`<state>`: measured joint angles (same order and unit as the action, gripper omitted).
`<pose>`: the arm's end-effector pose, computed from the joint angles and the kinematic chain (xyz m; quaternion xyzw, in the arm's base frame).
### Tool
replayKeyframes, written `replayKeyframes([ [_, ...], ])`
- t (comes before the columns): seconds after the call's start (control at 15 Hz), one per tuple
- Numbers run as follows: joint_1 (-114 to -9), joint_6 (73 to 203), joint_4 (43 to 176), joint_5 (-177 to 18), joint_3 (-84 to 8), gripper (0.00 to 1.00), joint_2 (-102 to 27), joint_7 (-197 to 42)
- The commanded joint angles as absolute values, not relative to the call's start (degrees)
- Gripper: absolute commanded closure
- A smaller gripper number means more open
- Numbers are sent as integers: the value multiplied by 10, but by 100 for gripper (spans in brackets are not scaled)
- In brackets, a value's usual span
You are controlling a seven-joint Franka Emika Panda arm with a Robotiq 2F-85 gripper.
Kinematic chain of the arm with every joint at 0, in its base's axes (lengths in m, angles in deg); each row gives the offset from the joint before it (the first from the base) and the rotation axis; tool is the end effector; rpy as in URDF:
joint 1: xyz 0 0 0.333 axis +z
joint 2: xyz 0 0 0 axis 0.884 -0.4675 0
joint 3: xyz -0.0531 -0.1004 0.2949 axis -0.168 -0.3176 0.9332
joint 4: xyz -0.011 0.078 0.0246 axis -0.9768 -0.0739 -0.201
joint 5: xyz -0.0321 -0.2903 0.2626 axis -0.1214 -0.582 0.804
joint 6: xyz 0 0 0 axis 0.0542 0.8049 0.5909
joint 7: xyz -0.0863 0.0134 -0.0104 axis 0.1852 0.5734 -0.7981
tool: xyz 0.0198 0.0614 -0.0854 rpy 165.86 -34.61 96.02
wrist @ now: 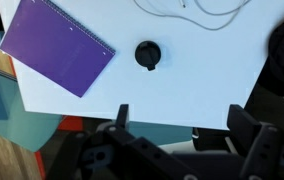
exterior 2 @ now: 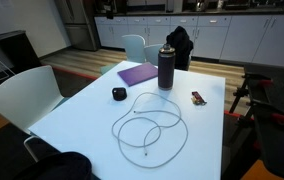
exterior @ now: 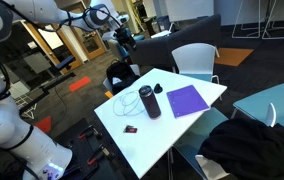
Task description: Pick up the black lid from the table and put it on the bottle.
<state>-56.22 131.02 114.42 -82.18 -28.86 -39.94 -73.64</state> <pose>0.6576 0.1196 0.4229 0.9937 0.0468 0.1010 0.0102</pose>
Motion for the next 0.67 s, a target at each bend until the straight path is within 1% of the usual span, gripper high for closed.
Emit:
replayKeyframes([
  [0.0,-555,1333,1143,-820,-297,0,-412,-734],
  [0.27,-562,1357,1112,-820,-294,0,-476,-799],
  [0.6,-561,1461,1067,-826,-304,0,-595,-826],
])
